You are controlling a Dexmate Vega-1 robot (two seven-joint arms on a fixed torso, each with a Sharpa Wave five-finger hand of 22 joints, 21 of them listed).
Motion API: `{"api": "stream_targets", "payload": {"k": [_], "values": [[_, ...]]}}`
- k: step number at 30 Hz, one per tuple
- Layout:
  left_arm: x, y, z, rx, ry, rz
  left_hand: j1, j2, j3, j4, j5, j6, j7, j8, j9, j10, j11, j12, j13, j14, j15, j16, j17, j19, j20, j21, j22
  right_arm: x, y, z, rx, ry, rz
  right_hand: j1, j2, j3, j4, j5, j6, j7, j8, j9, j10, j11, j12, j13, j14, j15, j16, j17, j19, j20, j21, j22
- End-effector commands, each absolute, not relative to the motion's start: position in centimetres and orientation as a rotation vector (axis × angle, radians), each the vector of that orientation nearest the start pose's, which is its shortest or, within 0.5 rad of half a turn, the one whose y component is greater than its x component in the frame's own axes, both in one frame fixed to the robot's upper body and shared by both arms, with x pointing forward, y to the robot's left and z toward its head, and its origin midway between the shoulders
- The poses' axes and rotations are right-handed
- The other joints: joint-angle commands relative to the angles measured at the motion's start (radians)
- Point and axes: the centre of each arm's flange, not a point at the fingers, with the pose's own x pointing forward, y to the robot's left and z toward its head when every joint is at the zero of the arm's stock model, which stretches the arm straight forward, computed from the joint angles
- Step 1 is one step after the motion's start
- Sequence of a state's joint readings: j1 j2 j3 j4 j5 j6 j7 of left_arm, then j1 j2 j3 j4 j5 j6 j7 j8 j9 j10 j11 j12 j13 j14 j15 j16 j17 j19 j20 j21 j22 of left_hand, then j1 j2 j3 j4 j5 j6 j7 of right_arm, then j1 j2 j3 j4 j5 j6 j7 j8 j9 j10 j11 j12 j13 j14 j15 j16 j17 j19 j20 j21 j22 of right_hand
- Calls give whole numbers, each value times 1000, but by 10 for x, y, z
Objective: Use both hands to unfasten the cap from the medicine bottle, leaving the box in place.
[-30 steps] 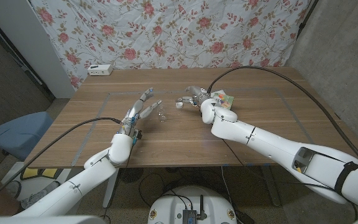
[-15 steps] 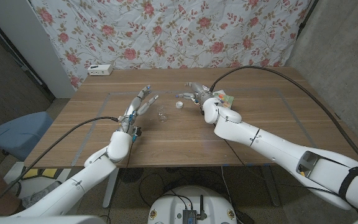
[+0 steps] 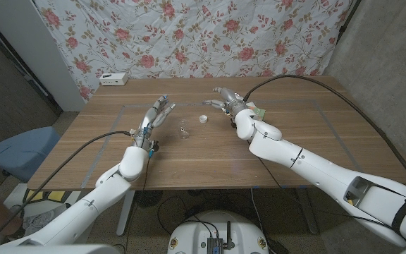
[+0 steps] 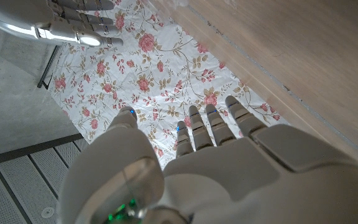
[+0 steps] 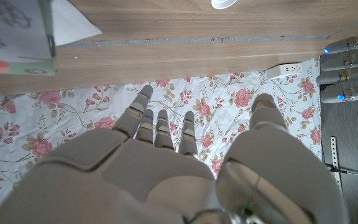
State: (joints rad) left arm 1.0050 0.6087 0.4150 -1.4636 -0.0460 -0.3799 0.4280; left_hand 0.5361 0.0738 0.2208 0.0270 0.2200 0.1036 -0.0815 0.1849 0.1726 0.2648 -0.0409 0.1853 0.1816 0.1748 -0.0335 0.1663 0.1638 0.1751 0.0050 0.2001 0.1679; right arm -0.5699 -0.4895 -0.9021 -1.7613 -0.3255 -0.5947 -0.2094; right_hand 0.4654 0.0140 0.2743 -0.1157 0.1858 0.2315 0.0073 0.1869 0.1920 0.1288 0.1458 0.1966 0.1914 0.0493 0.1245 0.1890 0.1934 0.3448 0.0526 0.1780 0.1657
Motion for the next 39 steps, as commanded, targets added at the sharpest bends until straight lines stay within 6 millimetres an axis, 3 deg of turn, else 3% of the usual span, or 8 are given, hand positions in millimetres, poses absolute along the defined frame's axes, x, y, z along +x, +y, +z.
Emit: {"api": "stream_targets", "payload": {"k": [1,8,15,31,39], "values": [[607,285,-56,373,-797,49,-5,31,13,4,-3,1,22,-3,0,-16,7,1,2,-10,10,4,4,15,0,3,3,595,-91,45,-1035,-629,-16,-5,3,-1,4,3,-15,7,-3,1,2,-11,7,2,0,-17,6,2,5,-19,5,1],[610,284,-52,349,-814,30,-13,54,20,11,-7,0,48,-4,0,-26,16,2,2,-19,18,5,4,31,-9,5,3,590,-113,50,-983,-662,-32,-18,12,-4,10,1,-19,28,-2,-1,5,-15,6,0,3,-30,9,2,20,-38,10,0],[614,280,-52,344,-814,15,-19,62,22,12,-10,-15,74,-9,1,-32,25,4,2,-23,25,6,3,49,-16,7,3,586,-134,47,-917,-680,-47,-36,23,-7,21,0,-27,28,-3,-2,9,-19,6,-1,3,-39,10,4,20,-51,9,-1],[623,270,-52,250,-783,11,-32,75,25,15,-14,-23,93,-7,1,-42,43,7,1,-23,43,9,3,72,-2,7,3,589,-190,50,-706,-725,-8,-74,42,-16,42,-4,-35,26,-3,-4,9,-24,3,-2,-1,-59,11,8,14,-65,6,-1],[626,270,-48,203,-766,-29,-42,83,26,22,-15,-35,89,-9,1,-58,46,3,1,-39,46,4,4,69,1,3,4,601,-208,45,-585,-745,10,-109,59,-23,61,-5,-38,20,-2,-5,17,-42,5,-3,9,-70,17,10,9,-65,5,-1]]}}
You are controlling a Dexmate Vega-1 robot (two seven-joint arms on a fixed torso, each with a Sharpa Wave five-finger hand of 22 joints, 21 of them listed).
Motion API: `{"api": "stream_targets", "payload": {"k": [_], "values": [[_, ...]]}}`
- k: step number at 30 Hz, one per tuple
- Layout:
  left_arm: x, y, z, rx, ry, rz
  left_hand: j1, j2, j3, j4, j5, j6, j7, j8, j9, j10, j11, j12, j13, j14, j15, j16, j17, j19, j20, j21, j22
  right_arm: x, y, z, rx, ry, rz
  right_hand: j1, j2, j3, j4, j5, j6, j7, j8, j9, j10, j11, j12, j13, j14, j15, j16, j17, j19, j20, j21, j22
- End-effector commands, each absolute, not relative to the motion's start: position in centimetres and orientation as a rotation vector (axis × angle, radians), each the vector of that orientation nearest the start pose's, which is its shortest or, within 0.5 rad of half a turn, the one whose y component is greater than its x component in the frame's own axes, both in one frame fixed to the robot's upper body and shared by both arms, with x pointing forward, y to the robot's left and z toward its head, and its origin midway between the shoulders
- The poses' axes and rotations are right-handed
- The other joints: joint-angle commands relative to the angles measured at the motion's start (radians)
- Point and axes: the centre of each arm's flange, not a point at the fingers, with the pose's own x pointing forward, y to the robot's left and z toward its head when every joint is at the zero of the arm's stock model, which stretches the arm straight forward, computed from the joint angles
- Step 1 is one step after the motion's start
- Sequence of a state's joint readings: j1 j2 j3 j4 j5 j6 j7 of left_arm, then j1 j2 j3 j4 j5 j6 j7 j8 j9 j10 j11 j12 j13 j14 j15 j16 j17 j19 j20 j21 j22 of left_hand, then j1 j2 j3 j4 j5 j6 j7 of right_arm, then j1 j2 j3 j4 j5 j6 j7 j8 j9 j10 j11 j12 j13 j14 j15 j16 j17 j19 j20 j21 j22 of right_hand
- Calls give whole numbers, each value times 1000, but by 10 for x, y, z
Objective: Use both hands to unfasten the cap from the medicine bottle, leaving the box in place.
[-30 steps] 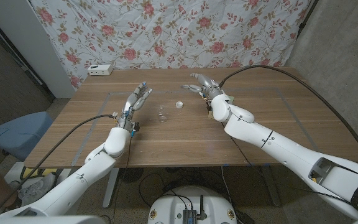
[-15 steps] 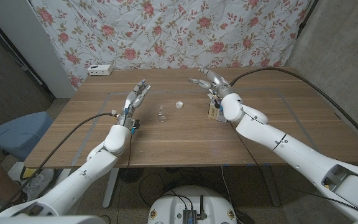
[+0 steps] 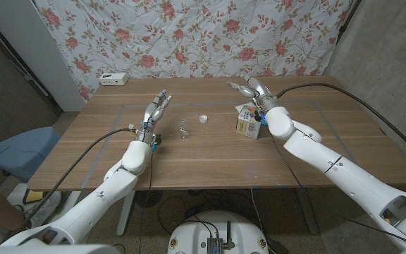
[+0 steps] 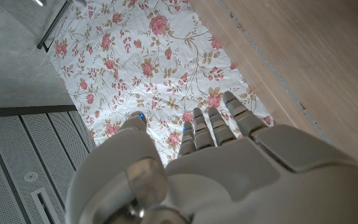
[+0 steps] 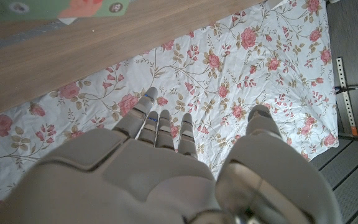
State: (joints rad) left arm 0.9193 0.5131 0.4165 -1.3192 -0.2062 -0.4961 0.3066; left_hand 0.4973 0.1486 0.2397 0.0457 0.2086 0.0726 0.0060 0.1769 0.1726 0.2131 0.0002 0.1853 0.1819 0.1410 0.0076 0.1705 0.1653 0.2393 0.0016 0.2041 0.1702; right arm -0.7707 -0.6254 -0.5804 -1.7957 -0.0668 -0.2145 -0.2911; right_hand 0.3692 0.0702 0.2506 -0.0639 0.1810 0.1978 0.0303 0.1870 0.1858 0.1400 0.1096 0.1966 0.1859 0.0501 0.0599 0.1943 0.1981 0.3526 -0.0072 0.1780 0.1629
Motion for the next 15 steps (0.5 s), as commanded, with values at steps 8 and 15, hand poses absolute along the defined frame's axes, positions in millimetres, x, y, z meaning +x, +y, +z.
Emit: {"api": "stream_targets", "payload": {"k": [8,15], "values": [[628,272,-45,168,-760,-43,-10,13,9,7,-4,-8,0,-1,2,-10,8,4,1,-9,9,1,3,0,8,-4,2,615,-223,41,-505,-743,25,-32,9,-4,19,-1,-6,-7,-1,0,9,-12,5,2,12,-5,13,6,0,-3,5,2],[630,274,-46,160,-743,-67,-19,17,10,13,-4,-3,-2,2,2,-3,3,8,1,1,6,6,4,0,11,-5,2,626,-238,37,-445,-729,23,-68,13,-16,36,-2,-26,-39,-6,-1,14,-18,4,1,16,-15,14,7,-7,-6,4,3]]}}
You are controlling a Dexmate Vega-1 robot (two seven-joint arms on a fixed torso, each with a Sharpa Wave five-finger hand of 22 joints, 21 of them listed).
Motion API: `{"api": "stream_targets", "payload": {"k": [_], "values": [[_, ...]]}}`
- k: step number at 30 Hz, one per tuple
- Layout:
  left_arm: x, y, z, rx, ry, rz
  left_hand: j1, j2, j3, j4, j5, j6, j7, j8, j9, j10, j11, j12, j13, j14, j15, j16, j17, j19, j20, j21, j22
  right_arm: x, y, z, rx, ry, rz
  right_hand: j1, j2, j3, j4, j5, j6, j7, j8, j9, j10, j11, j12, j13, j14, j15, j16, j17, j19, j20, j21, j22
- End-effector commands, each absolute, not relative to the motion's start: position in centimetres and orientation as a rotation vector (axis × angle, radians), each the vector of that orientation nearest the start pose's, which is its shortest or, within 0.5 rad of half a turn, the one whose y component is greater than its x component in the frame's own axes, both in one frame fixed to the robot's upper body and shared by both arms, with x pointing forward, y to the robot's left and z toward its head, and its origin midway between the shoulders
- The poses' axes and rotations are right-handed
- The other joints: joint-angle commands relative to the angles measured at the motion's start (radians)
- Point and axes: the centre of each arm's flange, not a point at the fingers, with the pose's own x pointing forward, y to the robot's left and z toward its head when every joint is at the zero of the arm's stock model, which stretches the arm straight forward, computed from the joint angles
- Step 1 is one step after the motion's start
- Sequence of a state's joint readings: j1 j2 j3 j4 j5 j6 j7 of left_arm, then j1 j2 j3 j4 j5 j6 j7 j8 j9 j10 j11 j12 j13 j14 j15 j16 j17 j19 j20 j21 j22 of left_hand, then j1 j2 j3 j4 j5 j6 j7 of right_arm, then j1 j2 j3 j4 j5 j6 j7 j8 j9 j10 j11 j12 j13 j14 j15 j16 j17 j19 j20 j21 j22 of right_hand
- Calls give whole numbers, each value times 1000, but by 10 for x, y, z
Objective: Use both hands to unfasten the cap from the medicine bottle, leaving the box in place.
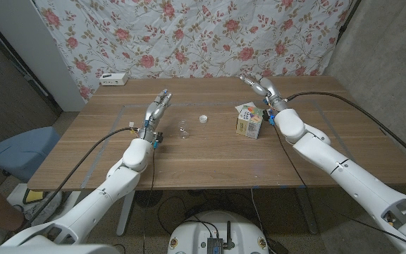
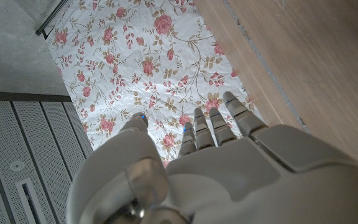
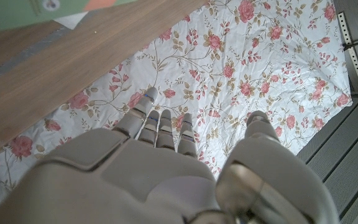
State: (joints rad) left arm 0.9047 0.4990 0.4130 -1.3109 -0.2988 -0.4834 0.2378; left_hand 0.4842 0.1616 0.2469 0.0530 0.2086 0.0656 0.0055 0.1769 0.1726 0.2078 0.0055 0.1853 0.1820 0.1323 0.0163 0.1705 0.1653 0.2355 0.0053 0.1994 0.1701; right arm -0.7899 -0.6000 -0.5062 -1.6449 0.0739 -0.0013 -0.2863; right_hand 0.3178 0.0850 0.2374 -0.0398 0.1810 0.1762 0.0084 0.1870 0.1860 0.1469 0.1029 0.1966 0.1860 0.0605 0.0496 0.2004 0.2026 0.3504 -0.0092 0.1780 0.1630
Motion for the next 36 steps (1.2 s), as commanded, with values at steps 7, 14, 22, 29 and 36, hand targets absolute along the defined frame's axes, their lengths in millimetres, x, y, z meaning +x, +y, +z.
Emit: {"api": "stream_targets", "payload": {"k": [7,14,22,29,36], "values": [[632,276,-49,134,-732,-70,-14,4,2,12,-4,6,0,3,2,6,0,10,1,12,0,7,4,3,8,-2,2,634,-249,34,-381,-692,45,-75,-12,-28,37,-1,-35,-35,-11,-2,-2,-31,-3,-1,4,-19,6,3,-38,-8,-3,3],[638,275,-47,112,-730,-80,-27,4,-1,20,-5,6,-1,3,2,1,2,9,1,13,0,7,4,-10,8,-7,3,641,-257,26,-271,-694,58,-114,-13,-42,53,2,-62,-43,-13,-3,-9,-51,-7,-3,5,-34,5,1,-85,-19,-9,3],[645,271,-45,102,-727,-87,-41,3,-3,29,-5,6,-2,4,2,1,3,9,0,14,2,7,4,-30,8,-14,2,647,-263,16,-173,-682,57,-145,-14,-53,66,6,-86,-41,-12,-5,-25,-45,-13,-6,20,-23,6,-3,-119,-27,-8,3],[651,267,-43,87,-717,-115,-52,2,-5,35,-5,6,-4,4,2,3,1,10,0,20,-2,9,4,-46,8,-18,2,651,-269,6,-100,-694,63,-177,-6,-61,84,8,-88,-5,-6,-6,-16,-25,-10,-8,17,-7,3,-4,-147,-30,-7,3],[651,268,-43,72,-703,-126,-84,-3,-16,55,-5,13,-1,5,1,3,6,10,-1,20,0,8,4,-85,13,-26,2,656,-272,-7,-5,-693,67,-219,10,-69,111,11,-92,29,-5,-7,-11,-24,-10,-10,14,-7,1,-4,-158,-36,-1,4]]}}
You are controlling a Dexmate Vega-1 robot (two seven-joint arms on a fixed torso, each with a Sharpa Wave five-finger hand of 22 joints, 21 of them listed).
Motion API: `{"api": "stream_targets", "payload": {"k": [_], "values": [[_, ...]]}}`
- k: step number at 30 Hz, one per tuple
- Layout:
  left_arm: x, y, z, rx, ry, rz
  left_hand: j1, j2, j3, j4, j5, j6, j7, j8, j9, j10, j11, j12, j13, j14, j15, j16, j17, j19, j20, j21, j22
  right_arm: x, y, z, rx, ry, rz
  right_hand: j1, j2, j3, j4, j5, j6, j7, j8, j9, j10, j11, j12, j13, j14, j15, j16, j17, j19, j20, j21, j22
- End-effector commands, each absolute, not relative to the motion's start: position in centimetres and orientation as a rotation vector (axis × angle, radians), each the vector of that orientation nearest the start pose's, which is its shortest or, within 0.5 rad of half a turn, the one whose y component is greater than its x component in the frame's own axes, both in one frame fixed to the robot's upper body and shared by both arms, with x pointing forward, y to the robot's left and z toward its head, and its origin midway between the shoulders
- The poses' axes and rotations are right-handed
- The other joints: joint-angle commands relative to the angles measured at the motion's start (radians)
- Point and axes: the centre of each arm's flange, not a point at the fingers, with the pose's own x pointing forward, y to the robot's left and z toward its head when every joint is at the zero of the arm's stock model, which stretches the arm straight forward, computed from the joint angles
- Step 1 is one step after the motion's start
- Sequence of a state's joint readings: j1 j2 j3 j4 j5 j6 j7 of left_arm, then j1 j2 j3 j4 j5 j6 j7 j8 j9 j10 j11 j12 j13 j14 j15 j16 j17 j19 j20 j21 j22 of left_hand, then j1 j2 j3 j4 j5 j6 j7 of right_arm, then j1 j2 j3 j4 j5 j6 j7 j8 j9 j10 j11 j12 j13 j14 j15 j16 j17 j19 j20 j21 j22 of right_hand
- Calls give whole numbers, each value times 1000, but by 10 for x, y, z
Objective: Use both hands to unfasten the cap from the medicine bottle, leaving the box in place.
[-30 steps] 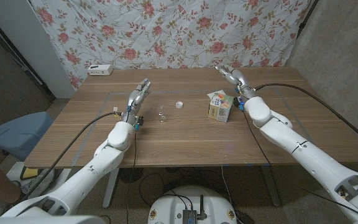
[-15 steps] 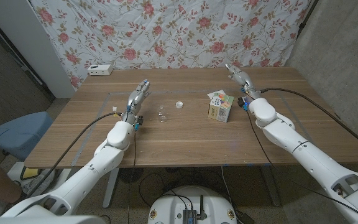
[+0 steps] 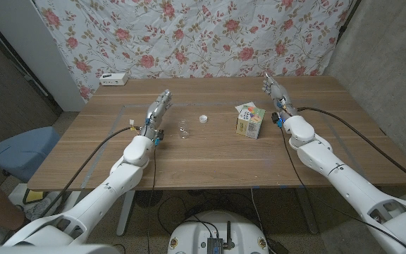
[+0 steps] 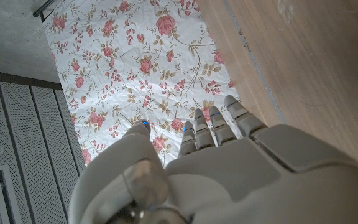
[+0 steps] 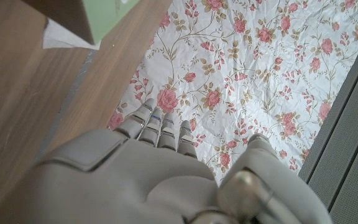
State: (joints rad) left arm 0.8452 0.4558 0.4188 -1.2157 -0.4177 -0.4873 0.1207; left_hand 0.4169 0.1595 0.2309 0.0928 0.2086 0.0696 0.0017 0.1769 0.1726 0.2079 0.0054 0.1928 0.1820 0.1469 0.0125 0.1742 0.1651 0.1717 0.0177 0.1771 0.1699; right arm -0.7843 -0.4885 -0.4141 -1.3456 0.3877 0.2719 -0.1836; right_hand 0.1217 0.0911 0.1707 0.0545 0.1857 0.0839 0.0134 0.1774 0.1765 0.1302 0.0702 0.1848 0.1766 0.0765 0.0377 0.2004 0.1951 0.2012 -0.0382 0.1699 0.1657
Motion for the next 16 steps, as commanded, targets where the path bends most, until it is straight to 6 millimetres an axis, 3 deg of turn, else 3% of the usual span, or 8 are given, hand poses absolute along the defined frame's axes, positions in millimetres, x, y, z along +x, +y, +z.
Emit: {"api": "stream_targets", "payload": {"k": [1,7,16], "values": [[651,268,-43,71,-702,-125,-18,-1,0,16,-5,9,3,5,1,3,5,3,-1,5,4,4,4,-24,0,-4,3,656,-272,-8,-6,-688,62,-30,5,-4,20,7,-4,34,3,3,7,8,2,-1,-1,7,1,3,-10,-7,8,1],[654,269,-46,63,-695,-126,-38,-2,-5,28,-4,8,4,4,1,6,1,4,-2,21,-1,9,4,-46,-4,-4,2,655,-270,-16,10,-685,52,-44,6,-7,29,9,-13,39,2,1,12,4,2,-2,35,9,12,0,-14,-11,9,1],[652,270,-57,50,-675,-126,-52,-2,-8,35,-2,7,5,3,1,10,4,5,-2,44,-1,13,2,-55,-6,-1,2,653,-264,-22,63,-702,63,-48,6,-6,30,11,-21,45,0,1,8,0,-1,-2,40,11,10,-3,-16,-16,11,0]]}}
